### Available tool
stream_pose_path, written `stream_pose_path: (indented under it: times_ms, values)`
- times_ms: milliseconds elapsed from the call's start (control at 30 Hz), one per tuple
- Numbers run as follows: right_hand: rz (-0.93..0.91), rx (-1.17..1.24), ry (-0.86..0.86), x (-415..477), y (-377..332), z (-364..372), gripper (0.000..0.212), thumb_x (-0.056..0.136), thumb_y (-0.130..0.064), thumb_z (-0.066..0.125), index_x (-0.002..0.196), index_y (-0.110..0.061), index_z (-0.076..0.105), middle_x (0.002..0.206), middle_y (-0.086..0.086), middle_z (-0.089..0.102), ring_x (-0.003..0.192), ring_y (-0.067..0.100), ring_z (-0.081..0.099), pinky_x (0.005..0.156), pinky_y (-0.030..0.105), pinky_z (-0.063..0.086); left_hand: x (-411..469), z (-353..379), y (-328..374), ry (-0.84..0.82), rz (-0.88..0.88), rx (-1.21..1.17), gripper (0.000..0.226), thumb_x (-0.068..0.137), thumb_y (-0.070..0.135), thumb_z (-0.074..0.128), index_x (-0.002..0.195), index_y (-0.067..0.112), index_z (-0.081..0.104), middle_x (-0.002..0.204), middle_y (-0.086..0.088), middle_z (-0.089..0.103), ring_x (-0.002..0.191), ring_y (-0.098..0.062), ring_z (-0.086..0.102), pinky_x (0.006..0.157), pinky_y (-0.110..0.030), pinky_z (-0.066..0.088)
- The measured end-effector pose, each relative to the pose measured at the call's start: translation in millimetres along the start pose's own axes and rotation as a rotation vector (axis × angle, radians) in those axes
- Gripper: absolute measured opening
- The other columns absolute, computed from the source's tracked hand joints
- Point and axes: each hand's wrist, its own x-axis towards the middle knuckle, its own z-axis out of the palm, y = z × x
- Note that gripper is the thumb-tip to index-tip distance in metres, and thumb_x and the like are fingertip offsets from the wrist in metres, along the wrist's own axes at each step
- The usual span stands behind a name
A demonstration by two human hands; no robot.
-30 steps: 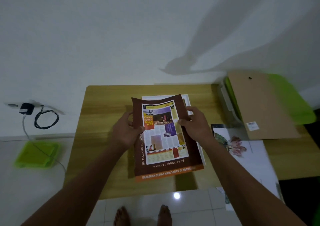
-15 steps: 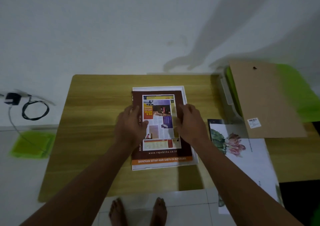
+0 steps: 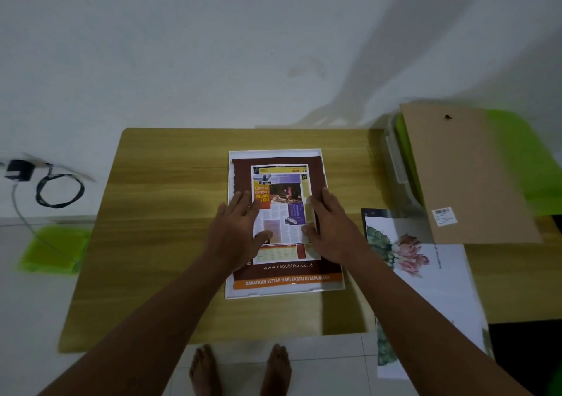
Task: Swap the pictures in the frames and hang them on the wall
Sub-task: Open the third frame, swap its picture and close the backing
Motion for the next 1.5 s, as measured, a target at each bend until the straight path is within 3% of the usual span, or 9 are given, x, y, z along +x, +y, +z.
stream_pose_path:
  times_ms: [233,500,667,867,1167,1300,1400,1500]
  values:
    - [-0.030,-0.015,0.000,-1,-1,2,0.069,0.099,-0.047,0.049,0.156,-0.022,0.019,0.166,0.007,0.004,0.152,0.030,0.003,0.119,0.052,0.025,0,3,-11,-0.042,-0.039,-0.019,0.082,0.083,0.045,0.068,0.146,0.006,0.034,0.154,-0.022,0.028,0.144,-0.040,0.022,0.109,-0.059,0.033]
    - [-0.021,-0.029,0.010,2,-3,2,0.071,0.099,-0.048,0.048,0.157,-0.023,0.016,0.166,0.006,0.002,0.152,0.030,0.002,0.121,0.051,0.019,1,2,-14,-0.049,-0.054,-0.054,0.080,0.085,0.047,0.064,0.148,0.011,0.032,0.156,-0.018,0.025,0.146,-0.036,0.016,0.112,-0.059,0.029]
    - [-0.040,-0.014,-0.002,0,0,0,0.071,0.098,-0.048,0.049,0.156,-0.023,0.016,0.166,0.007,0.003,0.152,0.030,0.001,0.122,0.049,0.014,-1,0,-17,-0.048,-0.041,-0.086,0.079,0.082,0.048,0.067,0.145,0.011,0.037,0.153,-0.017,0.032,0.145,-0.035,0.021,0.110,-0.058,0.033]
    - [-0.044,0.002,-0.017,-1,1,-2,0.075,0.096,-0.048,0.053,0.157,-0.024,0.015,0.166,0.006,0.002,0.152,0.027,-0.002,0.121,0.047,0.009,-3,-11,-14,0.058,0.029,-0.184,0.070,0.074,0.036,0.080,0.132,0.006,0.052,0.133,-0.017,0.050,0.120,-0.033,0.053,0.092,-0.046,0.053]
    - [-0.018,0.024,-0.031,0,-6,-3,0.076,0.095,-0.046,0.057,0.156,-0.024,0.017,0.166,0.005,0.002,0.152,0.025,-0.003,0.122,0.049,0.009,-3,-13,-23,0.060,0.069,-0.200,0.070,0.074,0.038,0.079,0.129,0.003,0.055,0.129,-0.019,0.053,0.114,-0.032,0.057,0.089,-0.042,0.055]
    - [0.014,0.019,0.026,-7,-14,-9,0.069,0.097,-0.045,0.054,0.154,-0.021,0.023,0.164,0.006,0.012,0.151,0.026,0.009,0.120,0.052,0.023,-2,-22,-18,0.152,0.079,-0.224,0.059,0.077,0.038,0.078,0.123,0.006,0.061,0.123,-0.013,0.060,0.110,-0.026,0.059,0.087,-0.028,0.048]
    - [0.088,0.020,0.042,-16,-23,-24,0.064,0.099,-0.039,0.052,0.153,-0.016,0.027,0.161,0.006,0.023,0.148,0.026,0.023,0.114,0.045,0.034,2,-33,-10,0.118,0.044,-0.217,0.050,0.089,0.042,0.062,0.130,0.013,0.056,0.130,-0.007,0.059,0.120,-0.024,0.054,0.096,-0.032,0.045]
    - [0.108,0.029,0.084,-26,-29,-49,0.049,0.096,-0.039,0.054,0.140,-0.017,0.046,0.141,0.006,0.050,0.129,0.026,0.050,0.098,0.041,0.048,14,-53,6,0.072,0.025,-0.212,0.055,0.093,0.048,0.052,0.134,0.012,0.054,0.133,-0.007,0.057,0.122,-0.024,0.052,0.099,-0.035,0.043]
